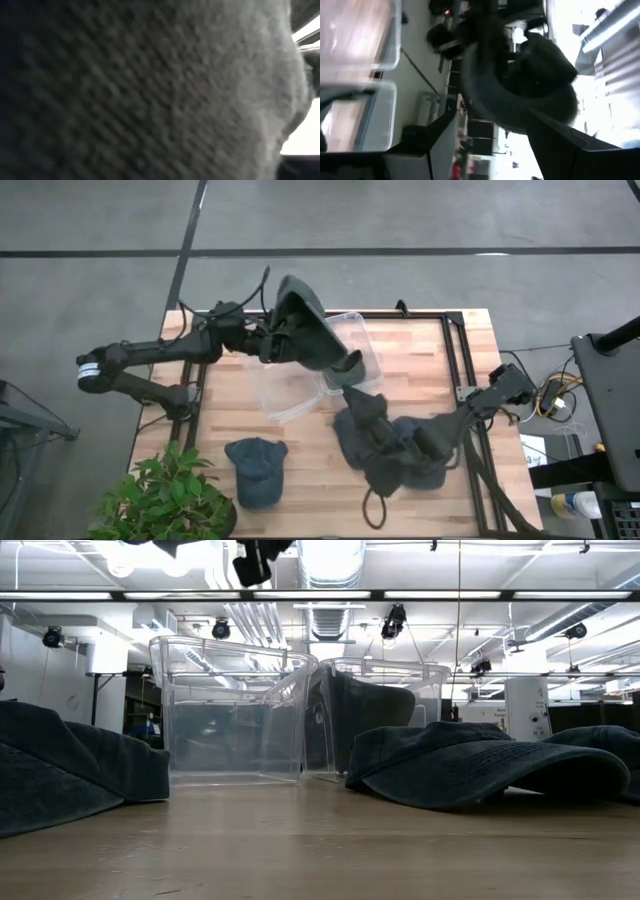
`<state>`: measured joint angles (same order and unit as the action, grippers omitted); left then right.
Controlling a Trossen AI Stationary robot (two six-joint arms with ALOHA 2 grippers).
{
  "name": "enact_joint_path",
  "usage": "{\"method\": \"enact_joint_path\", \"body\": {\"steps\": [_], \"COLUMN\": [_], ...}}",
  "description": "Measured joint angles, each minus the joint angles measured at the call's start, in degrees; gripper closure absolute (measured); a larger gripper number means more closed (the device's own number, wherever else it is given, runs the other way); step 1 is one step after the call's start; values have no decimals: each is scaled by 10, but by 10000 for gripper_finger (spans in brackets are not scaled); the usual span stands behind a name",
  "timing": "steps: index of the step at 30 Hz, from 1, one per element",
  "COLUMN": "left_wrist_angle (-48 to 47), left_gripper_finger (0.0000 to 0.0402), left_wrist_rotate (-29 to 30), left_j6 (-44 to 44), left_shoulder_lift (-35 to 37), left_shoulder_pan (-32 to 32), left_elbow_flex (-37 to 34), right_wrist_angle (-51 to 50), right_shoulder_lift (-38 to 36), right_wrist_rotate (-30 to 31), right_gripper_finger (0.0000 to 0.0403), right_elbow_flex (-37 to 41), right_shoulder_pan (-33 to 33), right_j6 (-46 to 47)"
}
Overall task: Pick & Place hat
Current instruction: Put the dark green cap into the right transparent bin
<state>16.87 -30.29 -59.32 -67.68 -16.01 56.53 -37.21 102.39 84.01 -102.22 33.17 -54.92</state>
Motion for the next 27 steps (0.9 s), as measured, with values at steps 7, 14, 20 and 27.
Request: {"method": "enact_joint_path", "body": {"steps": [7, 14, 20, 27], "left_wrist_angle": [-50, -119, -133, -137], "left_gripper_finger": [392, 395, 394, 394], "left_wrist_rotate": [-12, -12, -6, 1], "left_j6": [7, 28, 11, -17], "left_shoulder_lift": [-7, -11, -19, -49], "left_shoulder_pan": [8, 26, 45, 59], "left_elbow_flex": [-5, -6, -6, -6], "right_wrist_angle": [5, 7, 7, 7], "right_shoulder_lift": [0, 0, 0, 0], "right_wrist_rotate": [20, 23, 40, 46], "right_gripper_finger": [179, 179, 179, 179], "right_elbow_flex": [101, 151, 159, 157], "right_shoulder_pan": [-14, -16, -19, -15], "right_j6": [10, 10, 23, 25]}}
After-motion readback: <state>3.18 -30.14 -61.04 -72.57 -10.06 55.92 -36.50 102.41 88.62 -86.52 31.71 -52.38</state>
